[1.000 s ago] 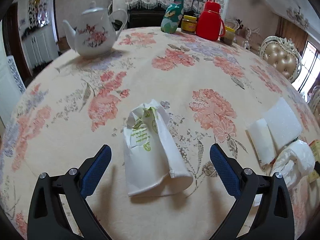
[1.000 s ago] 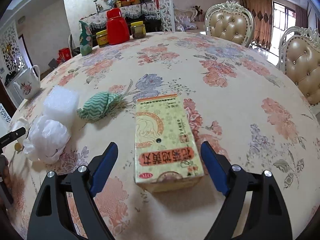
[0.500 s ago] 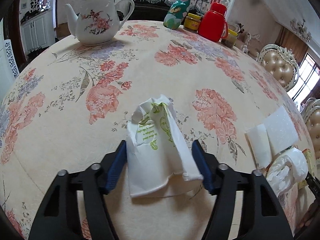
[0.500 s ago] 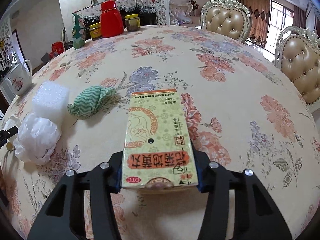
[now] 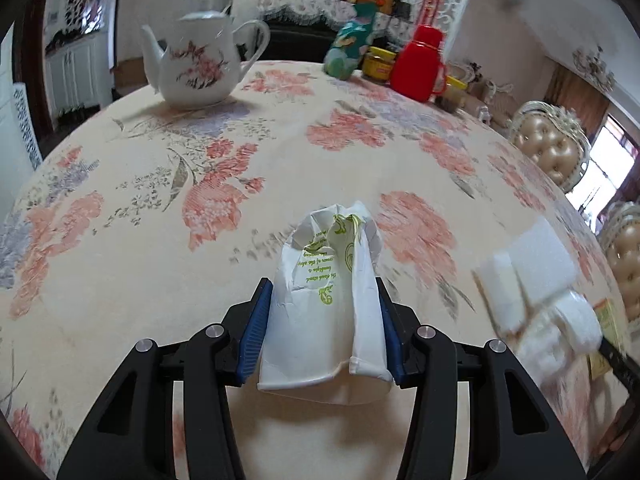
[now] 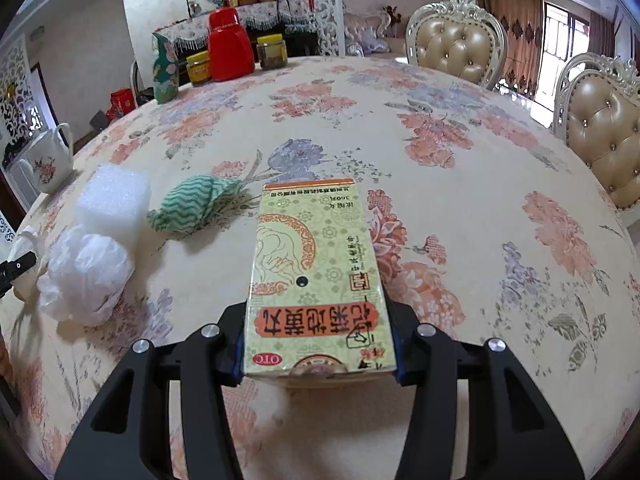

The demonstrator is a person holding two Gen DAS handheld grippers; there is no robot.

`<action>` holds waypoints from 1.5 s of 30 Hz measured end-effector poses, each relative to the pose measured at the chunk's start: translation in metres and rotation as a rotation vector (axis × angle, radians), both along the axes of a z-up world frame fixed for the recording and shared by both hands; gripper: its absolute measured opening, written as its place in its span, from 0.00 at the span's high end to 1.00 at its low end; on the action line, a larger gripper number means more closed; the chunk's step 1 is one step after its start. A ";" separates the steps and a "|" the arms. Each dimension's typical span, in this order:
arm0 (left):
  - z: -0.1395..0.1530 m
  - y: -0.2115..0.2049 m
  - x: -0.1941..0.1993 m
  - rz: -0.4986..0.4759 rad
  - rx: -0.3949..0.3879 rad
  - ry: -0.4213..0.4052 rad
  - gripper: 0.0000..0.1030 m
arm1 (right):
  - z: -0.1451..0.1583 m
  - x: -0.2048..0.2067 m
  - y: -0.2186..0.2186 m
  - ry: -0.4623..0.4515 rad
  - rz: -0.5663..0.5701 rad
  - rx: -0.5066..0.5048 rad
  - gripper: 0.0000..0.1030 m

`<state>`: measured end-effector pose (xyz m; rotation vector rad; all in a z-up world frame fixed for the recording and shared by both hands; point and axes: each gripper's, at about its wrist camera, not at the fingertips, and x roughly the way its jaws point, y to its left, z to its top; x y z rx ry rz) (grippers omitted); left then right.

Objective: Collect trash
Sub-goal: 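Lift the paper bag and medicine box and carry them to the pink bin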

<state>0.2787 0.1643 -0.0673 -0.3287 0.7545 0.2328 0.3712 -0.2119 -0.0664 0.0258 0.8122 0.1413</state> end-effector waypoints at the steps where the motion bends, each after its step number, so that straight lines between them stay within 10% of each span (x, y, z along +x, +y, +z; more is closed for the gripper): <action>1: 0.003 -0.005 -0.006 -0.010 0.012 -0.008 0.55 | 0.001 -0.008 0.001 -0.004 0.008 0.003 0.52; 19: 0.038 -0.149 -0.121 -0.281 0.128 -0.176 0.55 | 0.019 -0.147 -0.012 -0.089 0.063 0.093 0.52; 45: 0.031 -0.271 -0.169 -0.550 0.196 -0.230 0.55 | 0.035 -0.247 -0.065 -0.233 -0.011 0.106 0.52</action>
